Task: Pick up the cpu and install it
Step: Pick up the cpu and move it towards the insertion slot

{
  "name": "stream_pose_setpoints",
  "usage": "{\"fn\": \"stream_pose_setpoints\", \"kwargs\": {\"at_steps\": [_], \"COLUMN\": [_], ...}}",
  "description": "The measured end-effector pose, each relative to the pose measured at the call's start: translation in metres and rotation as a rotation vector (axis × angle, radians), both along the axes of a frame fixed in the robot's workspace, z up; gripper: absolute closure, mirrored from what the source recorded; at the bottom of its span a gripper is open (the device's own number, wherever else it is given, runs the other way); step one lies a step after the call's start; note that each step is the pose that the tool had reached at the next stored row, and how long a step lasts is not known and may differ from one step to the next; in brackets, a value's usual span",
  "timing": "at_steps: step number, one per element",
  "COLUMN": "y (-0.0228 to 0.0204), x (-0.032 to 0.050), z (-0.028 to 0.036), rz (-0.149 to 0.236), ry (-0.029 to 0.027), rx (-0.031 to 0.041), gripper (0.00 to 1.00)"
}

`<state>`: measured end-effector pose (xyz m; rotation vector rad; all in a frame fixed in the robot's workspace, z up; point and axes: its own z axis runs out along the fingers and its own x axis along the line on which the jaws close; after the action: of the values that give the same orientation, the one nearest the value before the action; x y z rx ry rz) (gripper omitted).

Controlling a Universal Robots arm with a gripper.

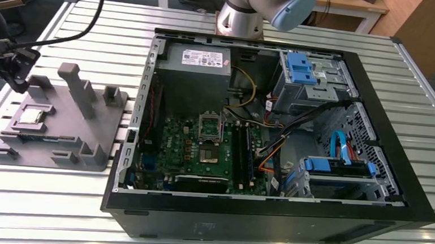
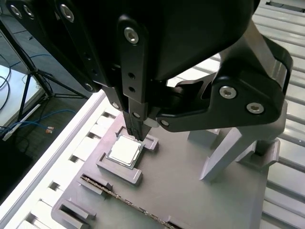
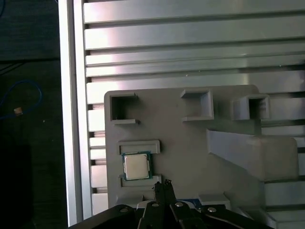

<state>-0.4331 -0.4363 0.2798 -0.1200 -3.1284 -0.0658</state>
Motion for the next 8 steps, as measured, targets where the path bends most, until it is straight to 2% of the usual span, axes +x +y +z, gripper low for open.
{"fn": "stream_pose_setpoints", "kwargs": {"at_steps": [5,8], "y": [-0.0006,-0.0007], "x": [0.0,0.0], "z": [-0.0073,-0.0081], "rz": [0.0,0.001], "ry": [0.0045,0.005], "rx": [0.0,-0.0001], "gripper": [0.89,0.89]}}
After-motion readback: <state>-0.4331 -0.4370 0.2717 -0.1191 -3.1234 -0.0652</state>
